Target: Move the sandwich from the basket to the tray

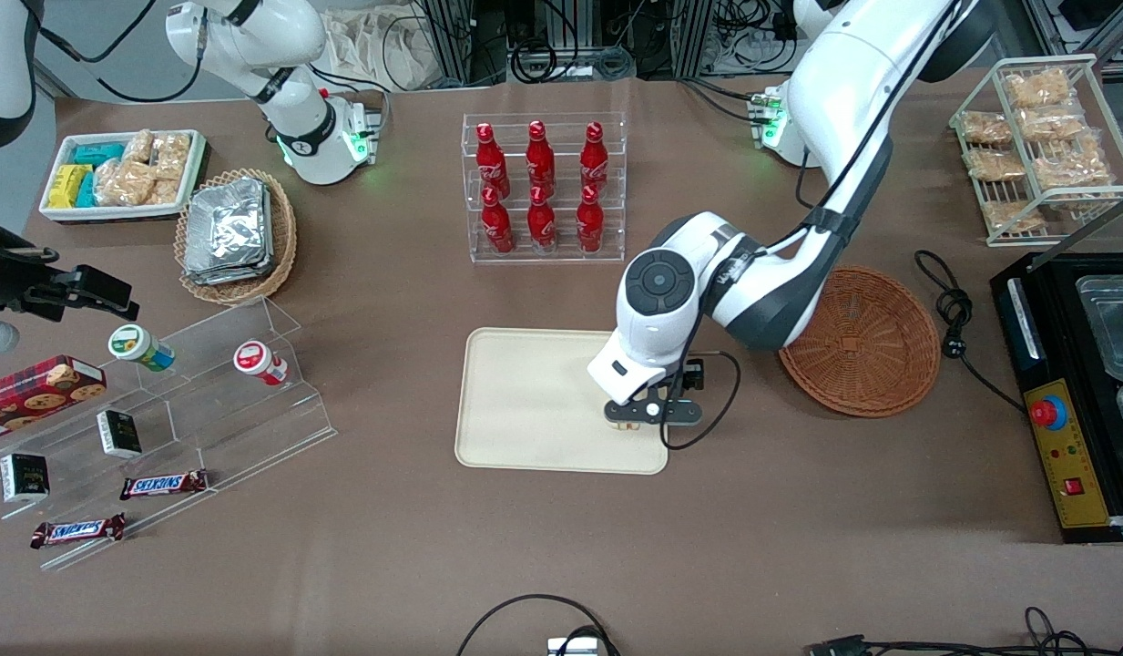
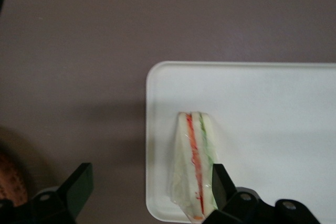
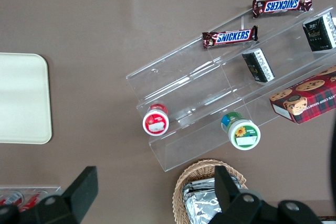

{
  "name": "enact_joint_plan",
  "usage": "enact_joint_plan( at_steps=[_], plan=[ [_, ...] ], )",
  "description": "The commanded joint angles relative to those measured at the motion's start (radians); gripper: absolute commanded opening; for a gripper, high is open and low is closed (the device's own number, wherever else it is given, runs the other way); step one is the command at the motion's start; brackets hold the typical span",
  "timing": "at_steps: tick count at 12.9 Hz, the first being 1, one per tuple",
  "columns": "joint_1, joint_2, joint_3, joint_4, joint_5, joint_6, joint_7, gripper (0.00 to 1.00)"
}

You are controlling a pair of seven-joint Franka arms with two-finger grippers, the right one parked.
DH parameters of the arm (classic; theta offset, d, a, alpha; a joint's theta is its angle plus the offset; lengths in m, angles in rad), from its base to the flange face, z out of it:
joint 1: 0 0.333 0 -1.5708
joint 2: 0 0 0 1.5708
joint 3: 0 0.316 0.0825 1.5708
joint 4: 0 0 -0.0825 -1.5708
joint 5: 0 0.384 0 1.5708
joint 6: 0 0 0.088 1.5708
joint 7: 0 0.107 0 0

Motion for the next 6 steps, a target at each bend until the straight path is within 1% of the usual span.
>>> enact_joint_plan(
  at_steps=[1, 3, 6],
  plan=[
    [0.014, -0.088, 0.041, -0.002, 0.018, -0.094, -0.026, 1.00],
    [0.073, -0.140, 0.041, -0.004, 0.005, -0.117, -0.024, 1.00],
    [0.121, -0.185, 0.039, -0.004, 0.003, -0.160, -0.024, 1.00]
  ],
)
